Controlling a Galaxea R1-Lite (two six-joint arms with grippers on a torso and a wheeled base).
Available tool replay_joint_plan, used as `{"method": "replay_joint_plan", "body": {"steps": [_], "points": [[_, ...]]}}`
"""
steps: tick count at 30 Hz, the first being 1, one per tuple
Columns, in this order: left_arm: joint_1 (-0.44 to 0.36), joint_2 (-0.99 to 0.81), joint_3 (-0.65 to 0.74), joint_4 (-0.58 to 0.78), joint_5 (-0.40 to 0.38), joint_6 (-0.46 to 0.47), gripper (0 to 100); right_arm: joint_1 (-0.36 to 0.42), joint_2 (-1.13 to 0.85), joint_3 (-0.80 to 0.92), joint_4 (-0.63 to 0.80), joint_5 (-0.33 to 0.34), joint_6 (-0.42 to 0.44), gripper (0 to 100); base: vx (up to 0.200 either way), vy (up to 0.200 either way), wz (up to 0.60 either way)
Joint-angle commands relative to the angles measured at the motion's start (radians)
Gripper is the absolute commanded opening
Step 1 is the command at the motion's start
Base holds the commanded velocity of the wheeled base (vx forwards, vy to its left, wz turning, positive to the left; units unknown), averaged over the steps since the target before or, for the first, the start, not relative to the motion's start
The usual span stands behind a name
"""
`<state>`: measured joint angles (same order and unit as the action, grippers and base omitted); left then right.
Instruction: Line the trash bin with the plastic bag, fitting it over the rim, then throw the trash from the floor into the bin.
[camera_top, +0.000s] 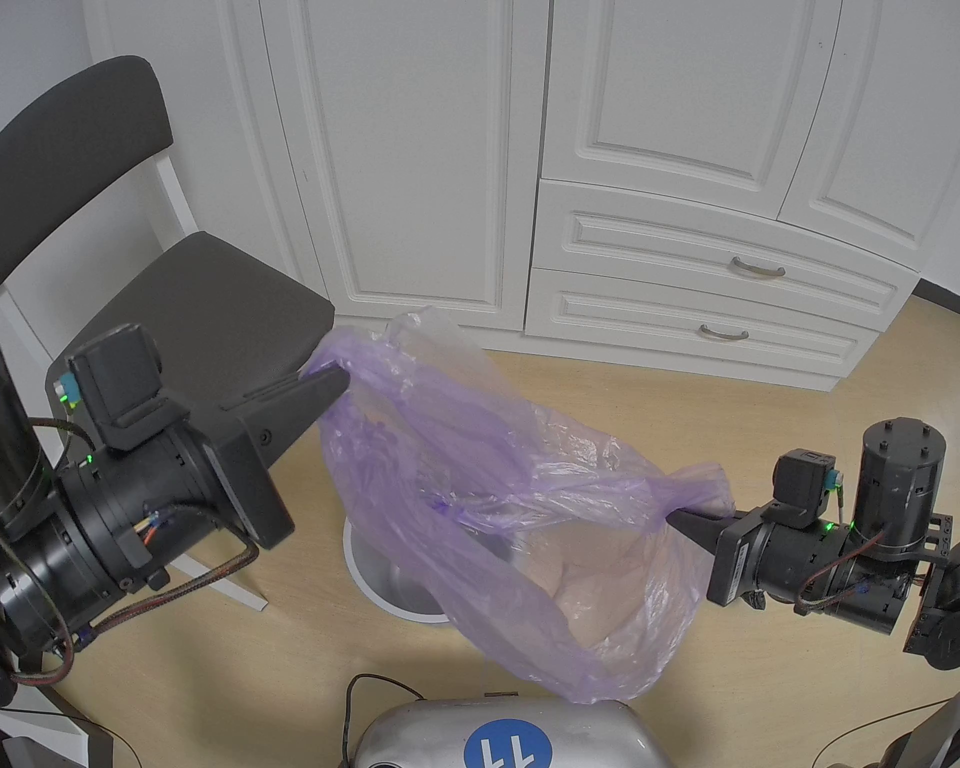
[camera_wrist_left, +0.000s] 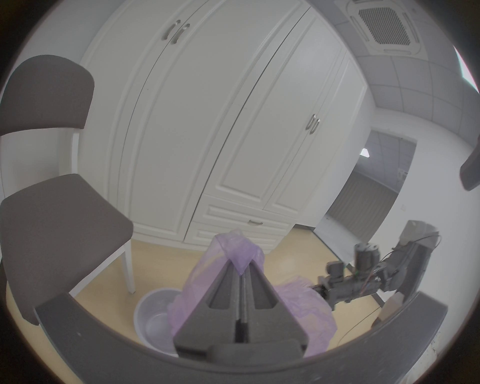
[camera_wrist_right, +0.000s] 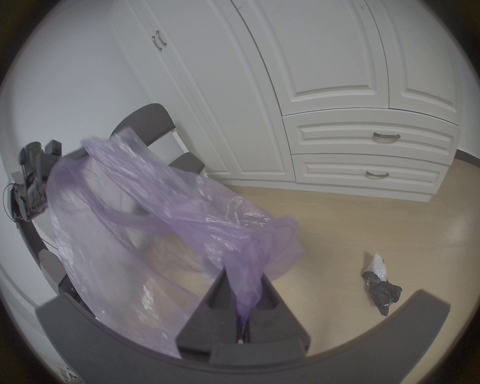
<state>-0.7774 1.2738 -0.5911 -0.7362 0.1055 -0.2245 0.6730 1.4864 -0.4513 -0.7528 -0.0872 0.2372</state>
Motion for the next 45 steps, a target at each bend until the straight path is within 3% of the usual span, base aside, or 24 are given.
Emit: {"method": "replay_joint_plan", "body": {"steps": [1, 5, 6, 14, 26, 34, 38, 45], "points": [[0.086, 0.053, -0.006, -0.003, 0.006, 0.027, 0, -0.033, -0.048, 0.014, 0.001, 0.012, -0.004, 0, 0.000, 0.000, 0.00], [0.168, 0.050, 0.027, -0.005, 0.008, 0.071, 0, -0.033, -0.064, 0.023, 0.003, 0.029, -0.004, 0, 0.000, 0.000, 0.00], [0.208, 0.041, 0.062, -0.012, 0.006, 0.076, 0, -0.029, -0.066, 0.037, 0.003, 0.063, -0.004, 0, 0.000, 0.000, 0.00], [0.282, 0.070, 0.185, -0.144, 0.006, 0.074, 0, 0.000, -0.009, 0.095, -0.013, 0.084, -0.062, 0, 0.000, 0.000, 0.00], [0.250, 0.024, 0.247, -0.183, 0.011, 0.103, 0, -0.006, 0.118, 0.091, -0.074, 0.092, -0.072, 0, 0.000, 0.000, 0.00], [0.256, 0.041, 0.261, -0.183, 0.014, 0.102, 0, -0.062, 0.095, 0.106, -0.125, 0.106, -0.062, 0, 0.000, 0.000, 0.00], [0.256, 0.099, 0.240, -0.223, 0.014, 0.097, 0, -0.124, 0.101, 0.095, -0.123, 0.167, -0.062, 0, 0.000, 0.000, 0.00], [0.213, 0.102, 0.327, -0.293, 0.013, 0.094, 0, -0.147, 0.092, 0.049, -0.123, 0.185, -0.030, 0, 0.000, 0.000, 0.00]]}}
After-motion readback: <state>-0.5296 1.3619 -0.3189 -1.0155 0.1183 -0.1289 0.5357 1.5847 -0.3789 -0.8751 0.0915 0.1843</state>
